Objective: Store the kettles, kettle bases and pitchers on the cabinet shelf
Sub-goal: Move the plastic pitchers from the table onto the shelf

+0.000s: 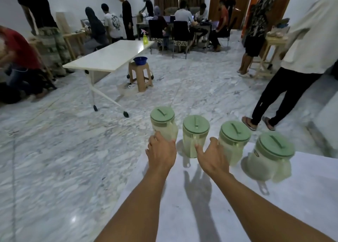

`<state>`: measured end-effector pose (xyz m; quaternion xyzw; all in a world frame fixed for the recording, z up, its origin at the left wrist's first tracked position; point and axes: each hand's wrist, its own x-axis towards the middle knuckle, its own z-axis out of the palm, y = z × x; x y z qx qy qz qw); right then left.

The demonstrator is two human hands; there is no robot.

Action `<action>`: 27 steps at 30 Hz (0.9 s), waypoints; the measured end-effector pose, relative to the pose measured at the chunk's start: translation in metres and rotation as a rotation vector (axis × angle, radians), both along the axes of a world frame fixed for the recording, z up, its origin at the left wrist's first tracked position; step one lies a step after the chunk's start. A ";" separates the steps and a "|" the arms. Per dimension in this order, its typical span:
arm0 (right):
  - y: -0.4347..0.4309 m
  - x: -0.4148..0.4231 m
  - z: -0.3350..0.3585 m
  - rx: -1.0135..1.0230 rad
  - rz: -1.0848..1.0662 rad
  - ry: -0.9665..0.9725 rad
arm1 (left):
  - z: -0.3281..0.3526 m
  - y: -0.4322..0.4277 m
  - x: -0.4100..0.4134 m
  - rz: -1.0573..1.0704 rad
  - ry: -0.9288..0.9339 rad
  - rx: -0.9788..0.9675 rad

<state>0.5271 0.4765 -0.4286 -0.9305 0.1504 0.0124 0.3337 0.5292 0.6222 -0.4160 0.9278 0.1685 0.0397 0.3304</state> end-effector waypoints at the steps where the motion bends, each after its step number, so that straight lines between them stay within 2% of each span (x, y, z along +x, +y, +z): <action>1: -0.001 0.009 -0.005 0.065 -0.043 0.012 | -0.005 -0.002 0.010 0.073 0.002 -0.129; 3: 0.000 0.025 -0.016 0.247 -0.127 0.026 | -0.011 -0.005 0.031 0.223 0.032 -0.355; 6: 0.005 0.040 -0.029 0.492 -0.191 -0.011 | -0.021 -0.006 0.061 0.306 0.076 -0.591; 9: 0.011 0.049 -0.040 0.560 -0.169 -0.037 | -0.027 -0.011 0.081 0.358 0.124 -0.862; 12: 0.014 0.054 -0.048 0.607 -0.154 -0.079 | -0.033 -0.015 0.094 0.377 0.141 -1.018; 15: 0.016 0.057 -0.053 0.694 -0.118 -0.059 | -0.038 -0.018 0.106 0.386 0.124 -1.023; 21: 0.018 0.066 -0.059 0.830 -0.193 -0.024 | -0.045 -0.016 0.111 0.363 0.047 -0.801; 27: 0.018 0.062 -0.053 0.826 -0.189 -0.079 | -0.044 -0.012 0.098 0.290 -0.101 -0.746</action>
